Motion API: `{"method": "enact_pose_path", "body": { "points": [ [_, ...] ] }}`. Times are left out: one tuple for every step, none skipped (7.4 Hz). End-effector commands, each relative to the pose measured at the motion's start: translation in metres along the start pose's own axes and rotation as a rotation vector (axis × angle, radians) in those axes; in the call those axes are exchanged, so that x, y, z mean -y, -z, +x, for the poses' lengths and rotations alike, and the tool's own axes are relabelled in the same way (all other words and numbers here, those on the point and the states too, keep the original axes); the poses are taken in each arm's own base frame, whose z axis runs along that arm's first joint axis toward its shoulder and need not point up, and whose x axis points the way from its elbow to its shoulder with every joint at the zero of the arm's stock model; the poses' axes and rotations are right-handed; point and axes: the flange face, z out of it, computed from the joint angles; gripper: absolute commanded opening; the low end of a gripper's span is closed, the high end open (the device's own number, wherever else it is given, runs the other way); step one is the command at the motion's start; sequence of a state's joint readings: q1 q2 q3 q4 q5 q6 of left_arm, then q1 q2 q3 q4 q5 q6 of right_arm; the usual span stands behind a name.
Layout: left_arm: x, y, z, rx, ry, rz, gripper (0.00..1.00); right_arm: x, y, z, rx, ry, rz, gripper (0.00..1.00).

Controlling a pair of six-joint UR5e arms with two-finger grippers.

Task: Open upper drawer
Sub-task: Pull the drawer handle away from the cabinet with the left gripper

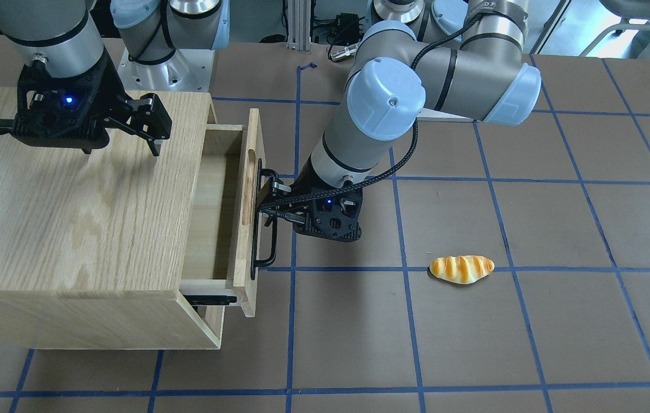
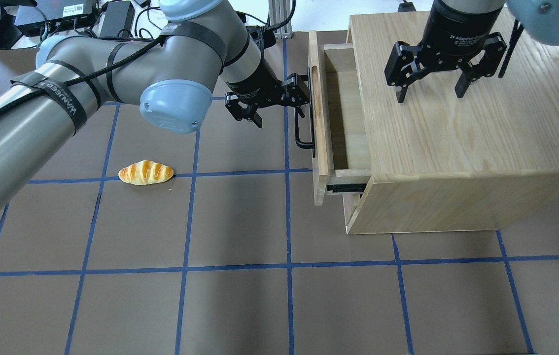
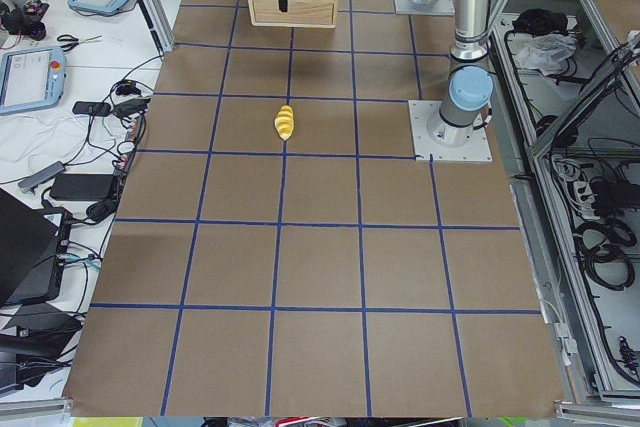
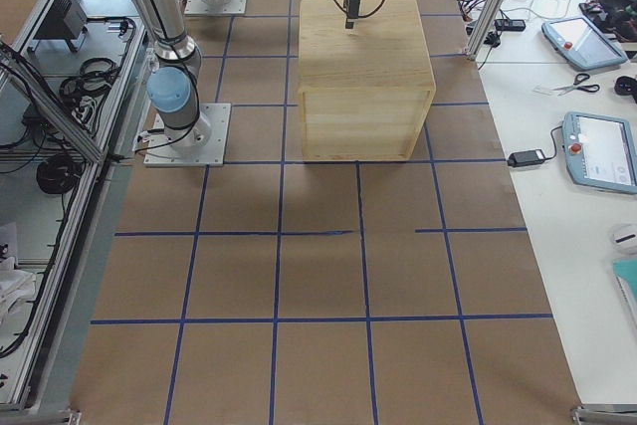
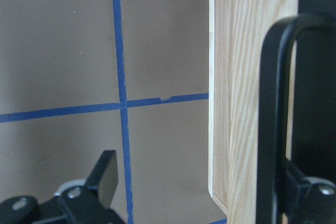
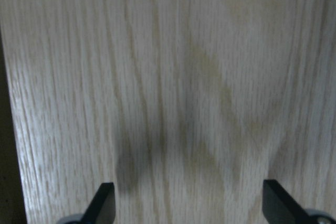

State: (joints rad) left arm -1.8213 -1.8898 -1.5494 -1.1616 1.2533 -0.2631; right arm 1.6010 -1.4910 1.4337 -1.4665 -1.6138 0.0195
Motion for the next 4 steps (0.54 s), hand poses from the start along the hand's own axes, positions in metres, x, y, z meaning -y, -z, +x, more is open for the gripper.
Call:
{"method": "enact_pose_path", "body": {
  "points": [
    [0.000,0.011,-0.019,0.011,0.022,-0.025,1.00,0.000,0.000,0.000,0.000,0.000,-0.001,1.00],
    [-0.004,0.004,-0.026,0.015,0.032,-0.040,1.00,0.000,0.000,0.000,0.000,0.000,0.001,1.00],
    [-0.003,0.013,-0.038,0.013,0.030,-0.030,1.00,0.000,0.000,0.000,0.000,0.002,0.001,1.00],
    [-0.003,0.019,-0.049,0.018,0.027,-0.045,1.00,0.000,0.000,0.000,0.000,0.002,0.001,1.00]
  ]
}}
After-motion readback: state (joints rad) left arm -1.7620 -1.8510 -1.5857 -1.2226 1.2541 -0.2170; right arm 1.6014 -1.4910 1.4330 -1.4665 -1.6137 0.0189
